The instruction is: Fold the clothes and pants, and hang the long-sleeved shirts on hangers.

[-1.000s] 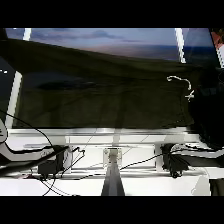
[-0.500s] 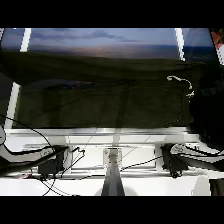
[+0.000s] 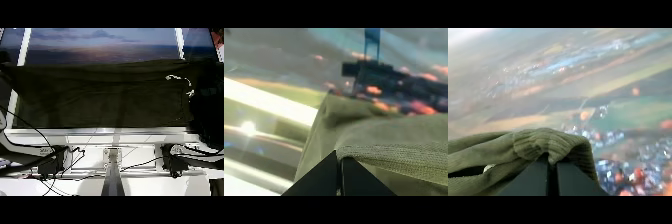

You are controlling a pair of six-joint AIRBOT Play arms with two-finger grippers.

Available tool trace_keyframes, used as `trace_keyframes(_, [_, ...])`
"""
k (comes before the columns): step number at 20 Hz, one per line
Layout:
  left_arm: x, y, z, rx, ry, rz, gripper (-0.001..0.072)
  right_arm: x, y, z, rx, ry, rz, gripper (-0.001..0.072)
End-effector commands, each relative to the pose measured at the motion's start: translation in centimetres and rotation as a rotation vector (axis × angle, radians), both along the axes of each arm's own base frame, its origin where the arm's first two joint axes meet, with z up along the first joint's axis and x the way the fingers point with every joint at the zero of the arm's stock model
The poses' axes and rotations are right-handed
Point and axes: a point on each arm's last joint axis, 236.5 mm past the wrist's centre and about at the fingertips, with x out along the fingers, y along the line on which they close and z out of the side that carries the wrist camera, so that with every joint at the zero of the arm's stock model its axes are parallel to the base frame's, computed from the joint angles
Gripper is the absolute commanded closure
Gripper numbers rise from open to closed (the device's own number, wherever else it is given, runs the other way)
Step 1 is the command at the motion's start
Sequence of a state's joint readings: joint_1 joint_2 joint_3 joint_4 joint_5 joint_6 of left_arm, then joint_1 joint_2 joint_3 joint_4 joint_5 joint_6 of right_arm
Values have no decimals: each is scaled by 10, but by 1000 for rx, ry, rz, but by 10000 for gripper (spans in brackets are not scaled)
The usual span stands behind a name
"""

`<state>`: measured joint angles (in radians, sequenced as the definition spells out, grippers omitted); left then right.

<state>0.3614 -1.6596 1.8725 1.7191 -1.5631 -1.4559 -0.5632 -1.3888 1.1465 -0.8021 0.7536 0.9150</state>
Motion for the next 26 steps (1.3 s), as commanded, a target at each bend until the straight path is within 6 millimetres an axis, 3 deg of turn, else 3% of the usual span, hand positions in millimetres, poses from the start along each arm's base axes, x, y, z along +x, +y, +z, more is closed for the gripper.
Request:
trace_keyframes(1, [42, 12, -66, 2, -2, -34, 692, 30, -6, -26, -25, -20, -90, 688])
trace_keyframes(3, [69, 8, -91, 18, -42, -71, 693, 44, -4, -45, -43, -20, -111, 687])
trace_keyframes(5, [103, 5, -99, 53, -138, -113, 693, 59, -7, -47, -95, -64, -150, 687])
trace_keyframes(9, [167, -7, -83, 129, -376, -194, 692, 84, -11, -37, -202, -170, -220, 687])
trace_keyframes(12, [191, -20, -78, 152, -463, -235, 693, 95, -5, -42, -237, -196, -235, 686])
trace_keyframes(13, [193, -24, -83, 148, -458, -242, 691, 95, -1, -49, -232, -184, -225, 638])
trace_keyframes(14, [194, -28, -91, 142, -446, -248, 659, 96, 2, -54, -229, -174, -219, 367])
trace_keyframes(15, [193, -31, -97, 136, -433, -252, 401, 96, 4, -57, -228, -169, -214, 85])
trace_keyframes(16, [192, -34, -102, 132, -421, -256, -12, 96, 4, -57, -228, -169, -213, 22])
trace_keyframes(19, [193, -38, -92, 126, -439, -240, 20, 96, 5, -45, -229, -189, -213, 24])
trace_keyframes(22, [192, -42, -55, 116, -500, -192, 25, 92, 19, -25, -225, -192, -152, 26])
trace_keyframes(23, [188, -43, -41, 111, -513, -171, 73, 89, 25, -16, -237, -191, -116, 27])
trace_keyframes(24, [180, -44, -24, 109, -515, -158, 192, 85, 30, -7, -251, -188, -82, 41])
trace_keyframes(25, [169, -44, -9, 109, -503, -151, 335, 79, 36, 3, -260, -178, -41, 142])
trace_keyframes(26, [159, -45, 4, 109, -493, -144, 461, 70, 38, 10, -262, -161, -9, 312])
